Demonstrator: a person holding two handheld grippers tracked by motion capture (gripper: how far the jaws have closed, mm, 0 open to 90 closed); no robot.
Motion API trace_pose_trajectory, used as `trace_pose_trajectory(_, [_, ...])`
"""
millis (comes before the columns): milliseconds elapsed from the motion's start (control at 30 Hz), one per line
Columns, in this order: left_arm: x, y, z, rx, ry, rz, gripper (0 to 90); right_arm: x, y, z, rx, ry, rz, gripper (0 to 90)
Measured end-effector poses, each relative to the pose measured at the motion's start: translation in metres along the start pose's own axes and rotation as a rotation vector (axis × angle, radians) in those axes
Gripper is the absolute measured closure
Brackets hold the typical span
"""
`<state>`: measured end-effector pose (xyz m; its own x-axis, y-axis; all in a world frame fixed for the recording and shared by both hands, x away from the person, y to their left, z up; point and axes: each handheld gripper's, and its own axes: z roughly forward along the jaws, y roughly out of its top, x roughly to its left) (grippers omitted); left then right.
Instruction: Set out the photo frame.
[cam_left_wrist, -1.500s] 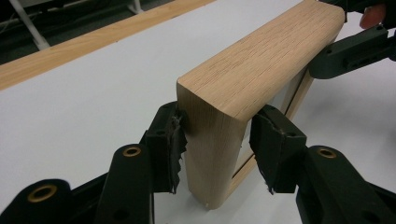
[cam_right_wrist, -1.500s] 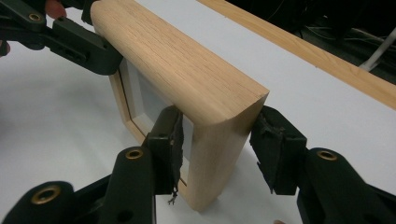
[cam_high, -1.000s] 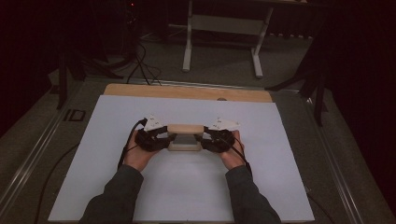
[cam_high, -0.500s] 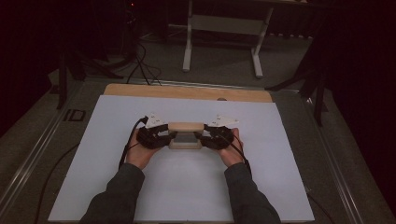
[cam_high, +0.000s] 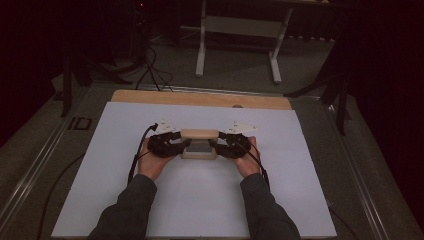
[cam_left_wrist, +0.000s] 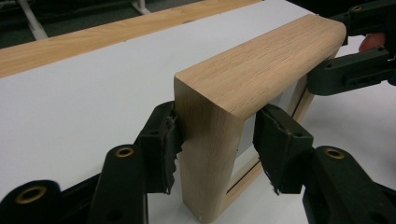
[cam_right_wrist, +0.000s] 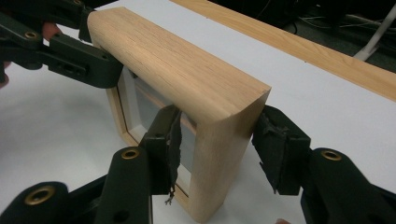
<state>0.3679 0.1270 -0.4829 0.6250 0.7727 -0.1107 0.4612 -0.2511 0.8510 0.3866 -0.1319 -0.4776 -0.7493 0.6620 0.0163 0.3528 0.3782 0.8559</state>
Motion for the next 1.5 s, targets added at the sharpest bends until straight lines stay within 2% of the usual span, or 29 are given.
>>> trace_pose_trajectory(267, [0.002, -0.004, 0.008, 0.011, 0.001, -0.006, 48.2, -0.003, -0.002, 0.003, 0.007, 0.002, 0.018, 52.7])
trace_pose_trajectory(400, [0.004, -0.005, 0.010, 0.006, -0.004, -0.013, 48.5, -0.004, -0.006, 0.008, 0.034, 0.005, 0.027, 52.4])
trace_pose_trajectory(667, [0.005, -0.005, 0.011, 0.010, -0.021, -0.039, 48.7, -0.004, -0.007, 0.009, 0.028, 0.001, 0.061, 52.2])
trace_pose_trajectory(767, [0.004, -0.003, 0.010, 0.024, -0.027, -0.037, 48.6, -0.004, -0.007, 0.008, 0.032, 0.007, 0.057, 52.1])
trace_pose_trajectory(933, [0.005, -0.001, 0.010, 0.044, -0.046, -0.065, 49.0, -0.004, -0.007, 0.007, 0.034, 0.004, 0.063, 51.2])
trace_pose_trajectory(1133, [0.008, -0.001, 0.012, 0.032, -0.059, -0.078, 49.2, -0.005, -0.007, 0.006, 0.041, 0.008, 0.065, 51.9])
trace_pose_trajectory(1400, [0.010, -0.003, 0.017, 0.014, -0.053, -0.102, 47.8, -0.008, -0.008, 0.010, 0.040, -0.002, 0.094, 51.3])
trace_pose_trajectory(1500, [0.010, -0.004, 0.020, 0.035, -0.041, -0.106, 45.3, -0.009, -0.010, 0.013, 0.060, -0.002, 0.098, 49.7])
